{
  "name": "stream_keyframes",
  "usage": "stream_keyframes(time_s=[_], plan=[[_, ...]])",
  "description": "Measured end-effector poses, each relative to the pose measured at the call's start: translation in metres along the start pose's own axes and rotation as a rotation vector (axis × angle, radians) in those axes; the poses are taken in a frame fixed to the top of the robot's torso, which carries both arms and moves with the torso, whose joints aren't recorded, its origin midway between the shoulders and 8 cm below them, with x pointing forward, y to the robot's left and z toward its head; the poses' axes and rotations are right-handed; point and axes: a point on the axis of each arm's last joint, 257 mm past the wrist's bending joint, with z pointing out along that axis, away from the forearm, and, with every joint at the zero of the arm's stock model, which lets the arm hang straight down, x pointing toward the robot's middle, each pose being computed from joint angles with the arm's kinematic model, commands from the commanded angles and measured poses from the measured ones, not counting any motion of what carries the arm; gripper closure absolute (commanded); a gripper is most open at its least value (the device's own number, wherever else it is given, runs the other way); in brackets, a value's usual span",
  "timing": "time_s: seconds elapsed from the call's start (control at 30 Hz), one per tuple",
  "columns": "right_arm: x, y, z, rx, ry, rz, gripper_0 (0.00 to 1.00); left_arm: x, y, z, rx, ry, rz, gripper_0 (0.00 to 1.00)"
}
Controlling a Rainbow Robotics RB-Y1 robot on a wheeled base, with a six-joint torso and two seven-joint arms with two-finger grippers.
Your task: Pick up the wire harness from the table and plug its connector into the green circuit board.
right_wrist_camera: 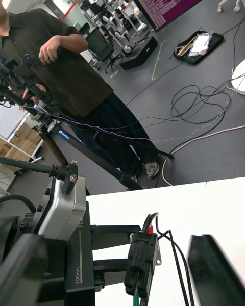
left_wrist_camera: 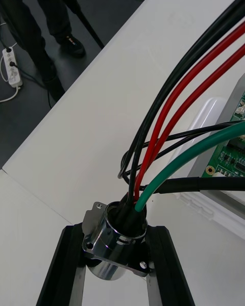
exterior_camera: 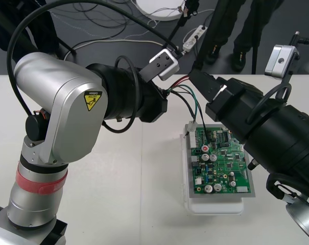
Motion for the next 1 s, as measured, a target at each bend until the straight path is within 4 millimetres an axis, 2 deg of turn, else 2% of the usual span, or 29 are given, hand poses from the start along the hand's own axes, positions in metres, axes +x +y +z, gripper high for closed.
stream_keyframes(time_s=[0.1,0.9,0.93,0.97,1.0], plan=[[0.0000,-0.0002,-0.0001,0.001,0.000,-0.001,1.00,0.0000,0.0000,0.0000,0.000,0.000,0.000,1.00],[-0.0069,-0.0024,-0.0005,0.009,-0.028,-0.047,1.00,-0.0001,0.0000,0.0000,0.000,0.000,0.000,1.00],[-0.0074,-0.0025,-0.0005,0.009,-0.030,-0.050,1.00,-0.0001,0.0000,0.0000,0.000,0.000,0.000,0.89],[-0.0078,-0.0026,-0.0006,0.010,-0.031,-0.052,1.00,-0.0001,0.0001,0.0000,0.000,-0.001,0.000,0.57],[-0.0081,-0.0027,-0.0006,0.010,-0.033,-0.055,1.00,-0.0002,0.0001,0.0000,0.000,-0.001,0.000,0.44]])
